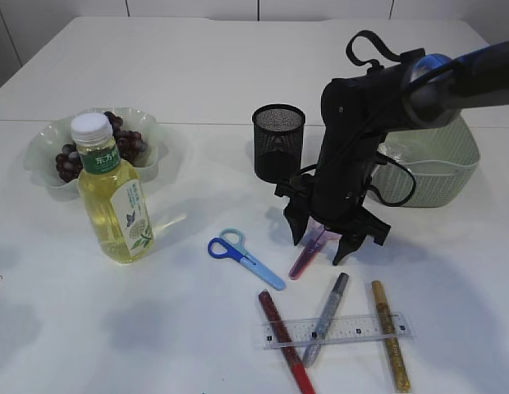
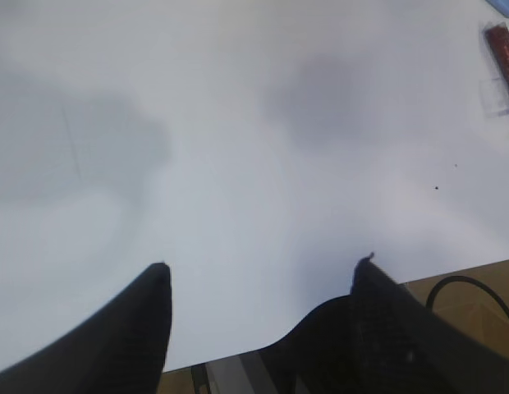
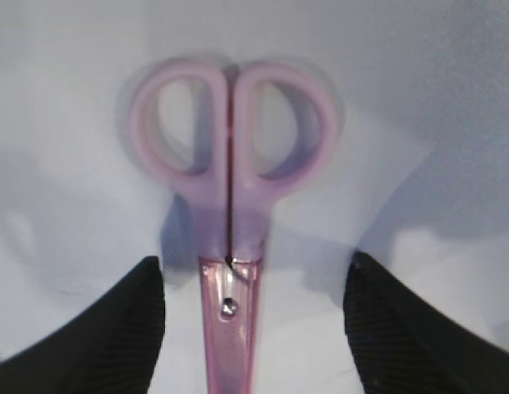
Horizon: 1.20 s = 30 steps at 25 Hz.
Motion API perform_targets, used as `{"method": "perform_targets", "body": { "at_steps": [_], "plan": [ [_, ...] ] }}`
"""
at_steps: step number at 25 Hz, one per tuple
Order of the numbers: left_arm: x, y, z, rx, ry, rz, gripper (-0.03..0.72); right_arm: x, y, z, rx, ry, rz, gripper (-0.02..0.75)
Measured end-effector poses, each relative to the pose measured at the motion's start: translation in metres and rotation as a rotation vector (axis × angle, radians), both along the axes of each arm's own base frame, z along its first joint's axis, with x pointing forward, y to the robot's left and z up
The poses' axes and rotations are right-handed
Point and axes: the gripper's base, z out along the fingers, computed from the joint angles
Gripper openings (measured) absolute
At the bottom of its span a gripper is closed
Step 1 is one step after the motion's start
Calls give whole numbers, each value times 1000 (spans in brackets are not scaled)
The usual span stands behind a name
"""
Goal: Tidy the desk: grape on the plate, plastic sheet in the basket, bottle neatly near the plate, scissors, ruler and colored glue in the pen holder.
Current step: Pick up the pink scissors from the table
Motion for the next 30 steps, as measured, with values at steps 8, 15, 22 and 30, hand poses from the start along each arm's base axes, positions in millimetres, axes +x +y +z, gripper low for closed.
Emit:
{"method": "perform_targets", "body": {
  "at_steps": [8,15,22,30],
  "plan": [
    [0,0,0,0,-2,0,496,1,0,-3,0,6,-22,531],
    [1,0,0,-2,-10,2,496,2,0,-3,-6,3,-22,412],
    [1,0,0,-2,-12,3,496,2,0,-4,-7,5,-22,225],
    [1,0,0,-2,-12,3,496,2,0,-4,-9,2,10,197]
  ]
}}
